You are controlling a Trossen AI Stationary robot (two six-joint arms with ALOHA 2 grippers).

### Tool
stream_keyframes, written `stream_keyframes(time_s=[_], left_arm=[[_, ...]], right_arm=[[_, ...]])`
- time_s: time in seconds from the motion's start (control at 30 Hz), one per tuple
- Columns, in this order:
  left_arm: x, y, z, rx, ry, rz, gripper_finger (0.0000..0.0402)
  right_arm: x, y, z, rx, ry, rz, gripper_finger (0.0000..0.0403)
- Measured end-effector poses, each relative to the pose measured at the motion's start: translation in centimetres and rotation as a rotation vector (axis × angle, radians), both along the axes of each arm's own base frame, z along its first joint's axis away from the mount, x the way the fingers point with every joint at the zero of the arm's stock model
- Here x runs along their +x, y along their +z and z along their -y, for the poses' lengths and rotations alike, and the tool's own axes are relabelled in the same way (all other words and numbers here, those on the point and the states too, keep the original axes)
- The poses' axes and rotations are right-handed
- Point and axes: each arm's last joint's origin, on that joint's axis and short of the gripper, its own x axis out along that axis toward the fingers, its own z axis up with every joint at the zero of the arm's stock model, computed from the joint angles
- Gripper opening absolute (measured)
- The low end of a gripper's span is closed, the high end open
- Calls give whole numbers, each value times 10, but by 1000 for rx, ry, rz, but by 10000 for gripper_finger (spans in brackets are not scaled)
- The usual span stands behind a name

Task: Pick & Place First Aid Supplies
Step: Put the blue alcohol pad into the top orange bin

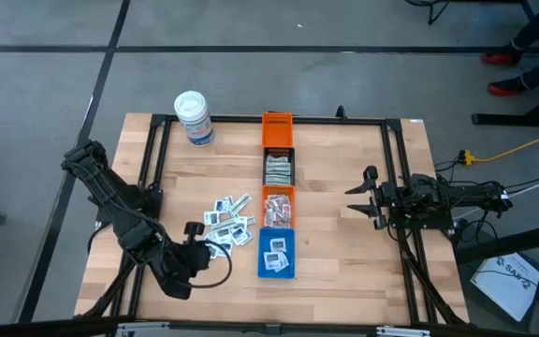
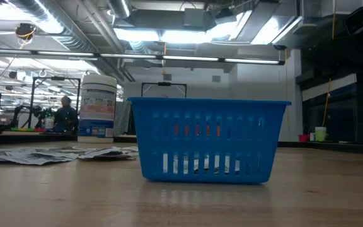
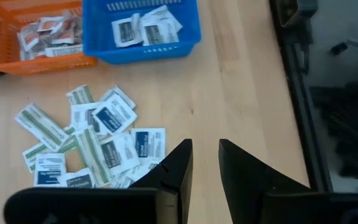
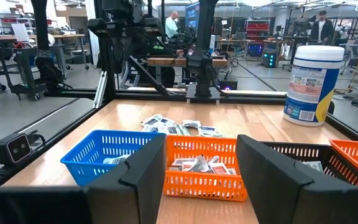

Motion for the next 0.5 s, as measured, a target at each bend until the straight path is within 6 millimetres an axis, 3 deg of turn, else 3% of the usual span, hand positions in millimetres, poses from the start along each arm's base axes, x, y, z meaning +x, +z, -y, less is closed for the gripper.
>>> stream_keyframes(time_s=[0.3, 0.5], left_arm=[[37, -23, -25, 101, 109, -75, 73], [66, -47, -42, 239, 6, -152, 74]], right_arm=[[0, 0, 0, 0, 0, 0, 195], [0, 0, 0, 0, -1, 0, 195]])
